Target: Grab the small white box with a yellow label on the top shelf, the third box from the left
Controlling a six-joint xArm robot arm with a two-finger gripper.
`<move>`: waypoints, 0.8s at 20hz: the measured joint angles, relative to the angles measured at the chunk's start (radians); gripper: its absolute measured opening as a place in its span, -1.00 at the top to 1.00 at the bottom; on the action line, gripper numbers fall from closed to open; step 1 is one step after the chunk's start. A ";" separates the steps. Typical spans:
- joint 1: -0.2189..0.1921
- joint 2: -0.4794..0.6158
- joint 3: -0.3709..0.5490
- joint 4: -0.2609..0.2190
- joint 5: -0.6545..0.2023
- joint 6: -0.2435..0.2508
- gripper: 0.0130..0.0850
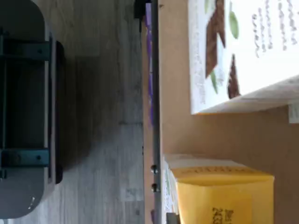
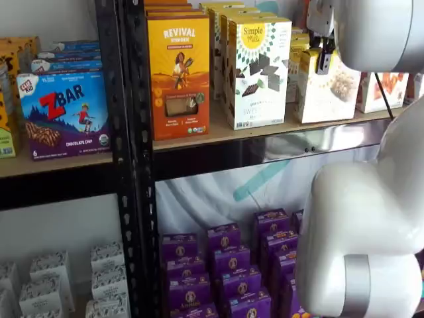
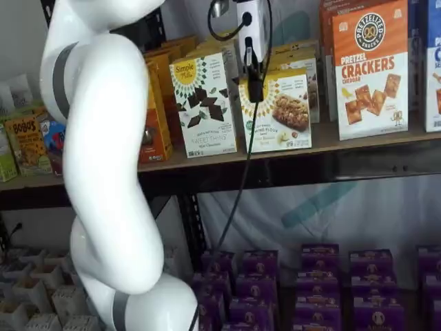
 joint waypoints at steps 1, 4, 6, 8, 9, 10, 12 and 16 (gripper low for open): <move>-0.003 -0.005 0.000 0.002 0.011 -0.002 0.44; -0.010 -0.025 0.007 0.003 0.043 -0.007 0.44; -0.015 -0.046 0.019 0.003 0.065 -0.012 0.44; -0.020 -0.074 0.041 -0.002 0.079 -0.016 0.44; -0.022 -0.090 0.053 -0.003 0.085 -0.018 0.44; -0.024 -0.102 0.063 -0.003 0.091 -0.021 0.44; -0.031 -0.132 0.084 -0.001 0.113 -0.026 0.44; -0.040 -0.199 0.136 0.002 0.140 -0.033 0.44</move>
